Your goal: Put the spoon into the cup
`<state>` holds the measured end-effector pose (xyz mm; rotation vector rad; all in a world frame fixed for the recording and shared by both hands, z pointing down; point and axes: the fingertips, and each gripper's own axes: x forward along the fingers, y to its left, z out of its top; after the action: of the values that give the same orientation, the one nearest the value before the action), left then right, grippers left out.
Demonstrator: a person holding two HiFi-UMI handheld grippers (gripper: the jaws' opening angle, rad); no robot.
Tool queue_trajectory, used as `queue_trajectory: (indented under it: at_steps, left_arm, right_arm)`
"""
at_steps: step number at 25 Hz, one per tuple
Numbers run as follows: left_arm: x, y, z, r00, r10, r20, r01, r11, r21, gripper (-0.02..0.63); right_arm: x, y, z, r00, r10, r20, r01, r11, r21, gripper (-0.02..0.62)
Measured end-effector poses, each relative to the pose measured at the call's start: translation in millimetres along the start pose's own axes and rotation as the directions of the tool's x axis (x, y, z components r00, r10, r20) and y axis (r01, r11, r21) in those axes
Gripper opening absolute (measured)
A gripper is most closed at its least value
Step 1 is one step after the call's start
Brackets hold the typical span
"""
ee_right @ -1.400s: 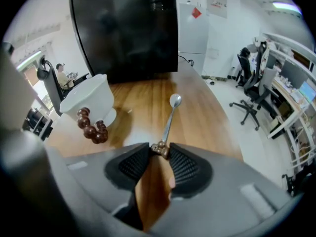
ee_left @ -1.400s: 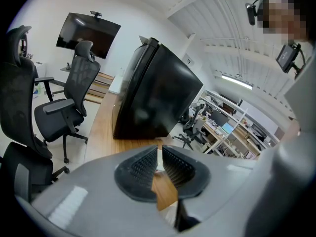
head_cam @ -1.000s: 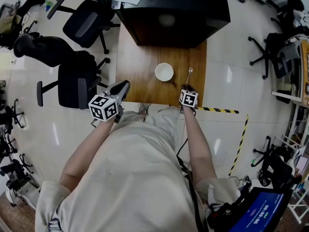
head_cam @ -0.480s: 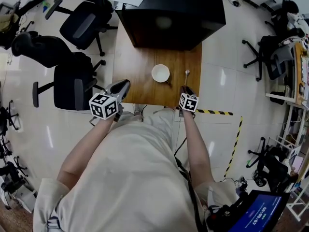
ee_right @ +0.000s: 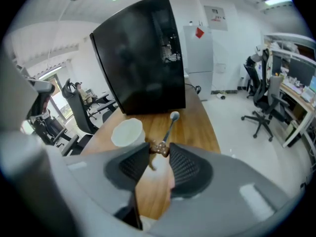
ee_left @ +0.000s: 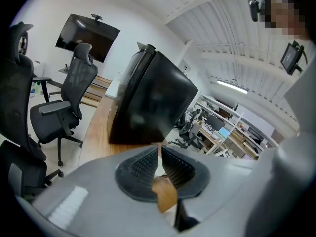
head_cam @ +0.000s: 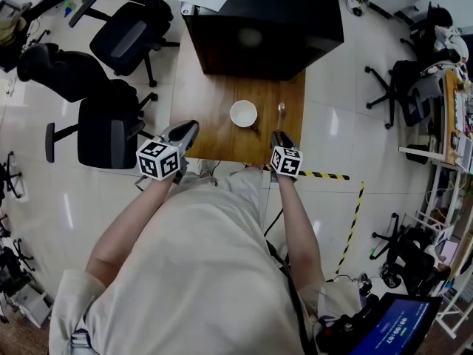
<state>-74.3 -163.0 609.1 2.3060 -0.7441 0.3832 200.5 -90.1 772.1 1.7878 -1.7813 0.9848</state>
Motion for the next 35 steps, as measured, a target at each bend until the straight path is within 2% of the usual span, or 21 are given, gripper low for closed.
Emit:
queue_trajectory:
  at_steps: [12,22,35]
  left_arm:
    - [1,2,5,1.000,-0.014,0.024,0.015,1.000,-0.007,0.000]
    - [-1,10,8,0.999,-0.006,0.047,0.007,1.000,-0.016,0.000]
    - [-8,12,6,0.998,0.008,0.062,-0.007,1.000,-0.026,0.000]
  right_arm:
    - [-15,58,32,0.995,0.101,0.020,-0.098,0.989,-0.108,0.127]
    - [-10,95,22,0.984,0.171,-0.050,-0.178,0.964,-0.198,0.127]
    - [9,108,-3,0.968,0.194,-0.156,-0.227,0.947,-0.229,0.127]
